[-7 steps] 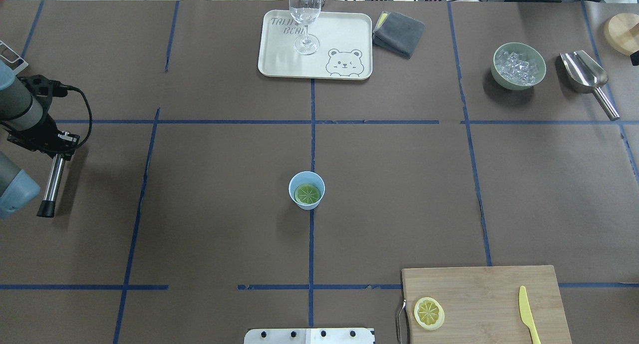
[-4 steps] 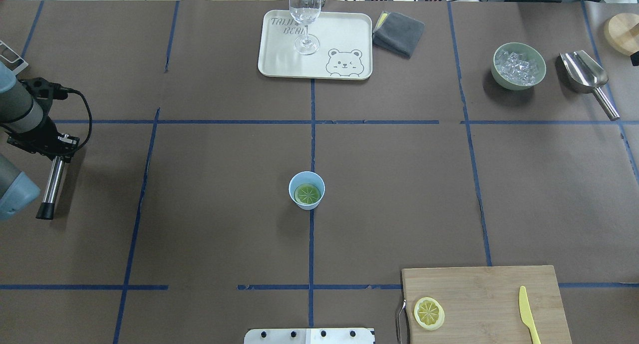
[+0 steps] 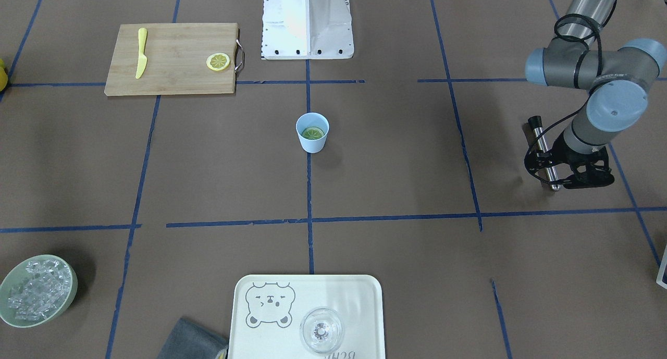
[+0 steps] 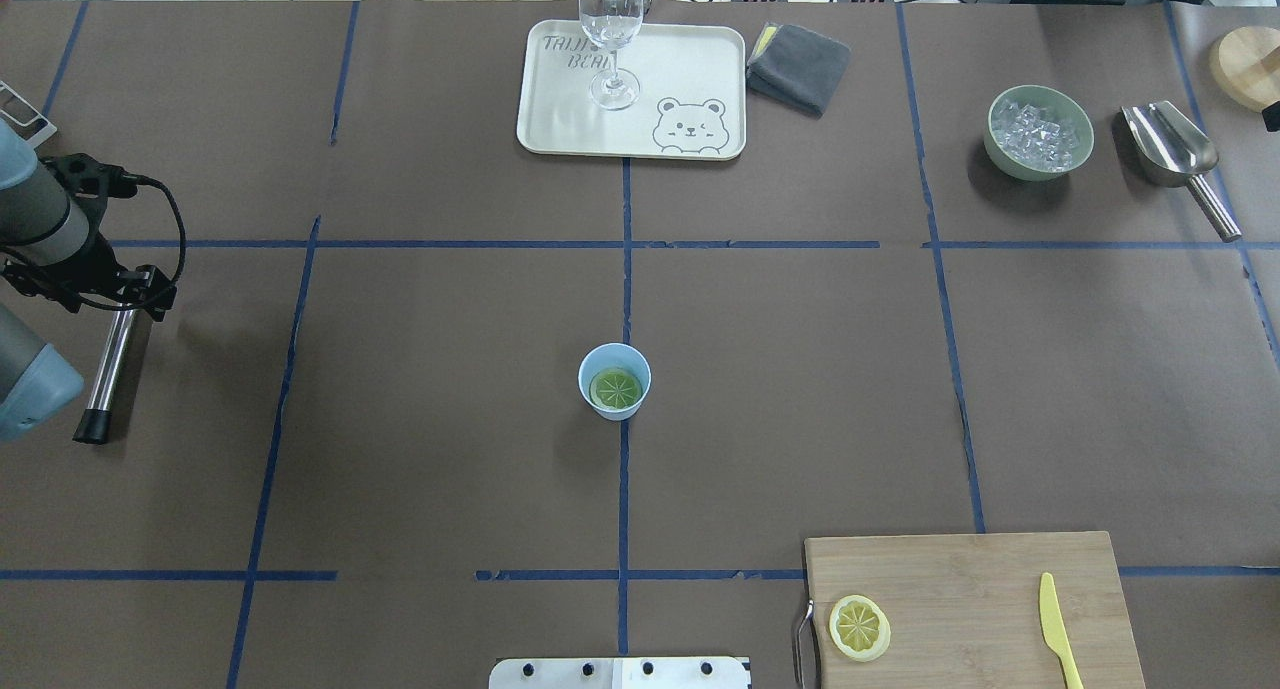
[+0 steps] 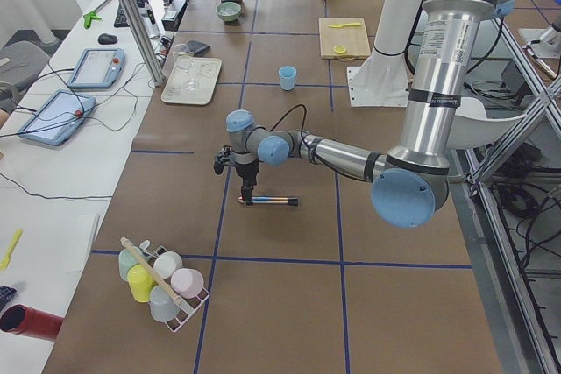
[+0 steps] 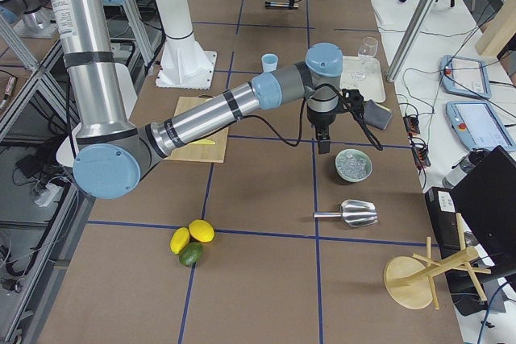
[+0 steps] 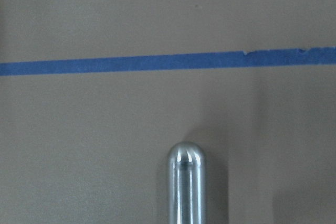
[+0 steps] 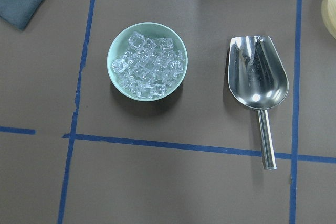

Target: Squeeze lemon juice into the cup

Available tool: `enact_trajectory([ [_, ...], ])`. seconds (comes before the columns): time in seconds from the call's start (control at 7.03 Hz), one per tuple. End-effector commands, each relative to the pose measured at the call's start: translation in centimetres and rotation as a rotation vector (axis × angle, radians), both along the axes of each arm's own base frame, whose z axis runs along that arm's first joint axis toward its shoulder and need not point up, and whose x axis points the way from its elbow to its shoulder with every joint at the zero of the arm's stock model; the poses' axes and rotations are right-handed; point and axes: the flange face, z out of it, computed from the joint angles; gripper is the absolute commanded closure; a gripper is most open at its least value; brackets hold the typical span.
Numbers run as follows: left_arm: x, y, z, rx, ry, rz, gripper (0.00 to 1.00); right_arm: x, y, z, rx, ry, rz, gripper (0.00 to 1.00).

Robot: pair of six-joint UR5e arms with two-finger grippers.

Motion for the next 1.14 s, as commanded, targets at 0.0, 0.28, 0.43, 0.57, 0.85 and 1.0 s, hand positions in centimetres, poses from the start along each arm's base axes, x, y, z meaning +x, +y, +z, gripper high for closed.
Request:
enact_trajectory([
  [0.0,-1.6,-0.8,-4.2,0.07,0.062,-0.037,0.0,0.1,0.0,0.0,0.008,0.0,-0.005,0.0],
  [0.28,-6.0,-2.7,-6.3,0.144,0.145,-0.092,0.0,0.1,-0.1,1.2,-0.015,0.006,-0.006,0.0],
  [0.43,-8.8,-3.6,-6.9,0.19,0.15,-0.099,0.0,0.1,-0.3,2.0,-0.029,0.019,-0.004,0.0],
  [0.57,-12.2,-4.5,-6.8,0.253,0.128,-0.07,0.0,0.3,-0.4,2.3,-0.032,0.048,0.008,0.0],
  [0.85,-19.7,-5.3,-5.2,0.295,0.116,-0.05,0.0,0.2,-0.5,5.5,-0.101,0.043,0.002,0.0],
  [1.0,-22.4,-4.9,-2.9,0.31,0.122,0.035,0.0,0.3,-0.5,7.4,-0.138,0.046,0.004,0.0],
])
